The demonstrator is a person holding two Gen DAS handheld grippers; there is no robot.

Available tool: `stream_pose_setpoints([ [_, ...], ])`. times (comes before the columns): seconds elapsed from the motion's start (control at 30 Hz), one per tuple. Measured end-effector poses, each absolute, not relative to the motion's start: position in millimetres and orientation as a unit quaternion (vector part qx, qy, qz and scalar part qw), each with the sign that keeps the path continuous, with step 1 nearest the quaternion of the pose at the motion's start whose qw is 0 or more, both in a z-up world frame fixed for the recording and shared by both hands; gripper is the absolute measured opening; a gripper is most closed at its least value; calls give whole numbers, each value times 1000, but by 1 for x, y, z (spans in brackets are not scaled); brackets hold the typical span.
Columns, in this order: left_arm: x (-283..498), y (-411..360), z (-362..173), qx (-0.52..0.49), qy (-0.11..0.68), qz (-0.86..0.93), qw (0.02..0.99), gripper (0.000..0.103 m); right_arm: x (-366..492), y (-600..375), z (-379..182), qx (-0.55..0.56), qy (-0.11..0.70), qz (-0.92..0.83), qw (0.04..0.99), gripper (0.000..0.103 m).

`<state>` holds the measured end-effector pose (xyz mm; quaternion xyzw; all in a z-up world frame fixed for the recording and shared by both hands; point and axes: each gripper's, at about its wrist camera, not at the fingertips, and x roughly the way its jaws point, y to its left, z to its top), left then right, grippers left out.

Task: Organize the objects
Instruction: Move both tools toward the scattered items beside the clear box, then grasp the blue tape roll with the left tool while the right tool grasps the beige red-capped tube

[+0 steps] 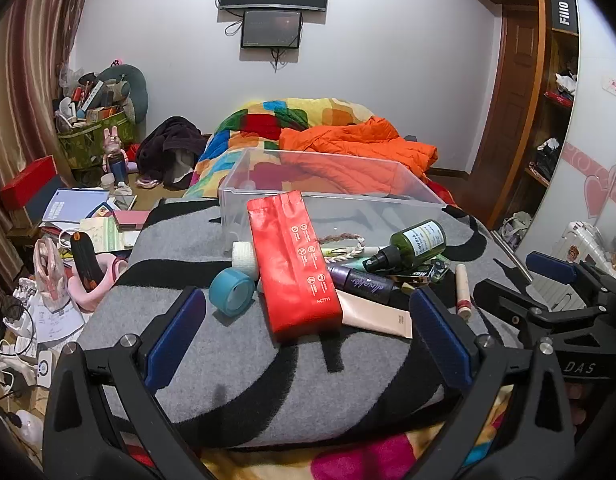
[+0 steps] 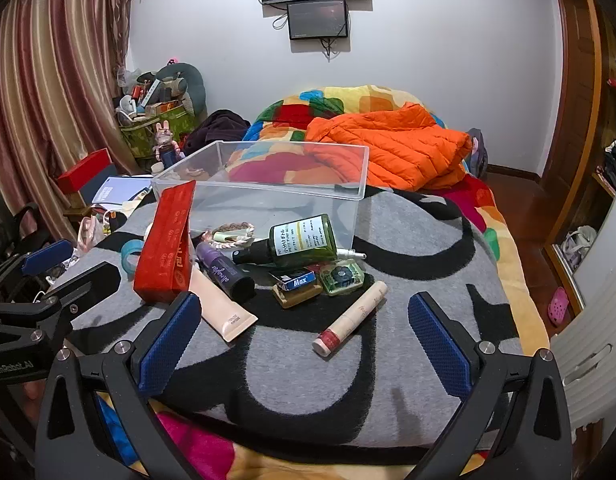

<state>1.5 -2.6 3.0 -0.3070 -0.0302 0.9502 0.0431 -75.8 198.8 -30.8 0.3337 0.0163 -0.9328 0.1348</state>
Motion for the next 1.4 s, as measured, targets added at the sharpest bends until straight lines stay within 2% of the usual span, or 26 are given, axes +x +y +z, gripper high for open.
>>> stream_pose_setpoints([
  [0.8,0,-4,0,-309,-33,950,46,103,-74,194,-33,335,19,-932,136,103],
  [1.13,-9,-17,-5,-335,-80,936,75,103,-80,192,-36,337,24,-931,138,103],
  [1.4,-23,-39,1,-356,-21,933,40,103,-96,206,-38,343,19,-933,109,103],
])
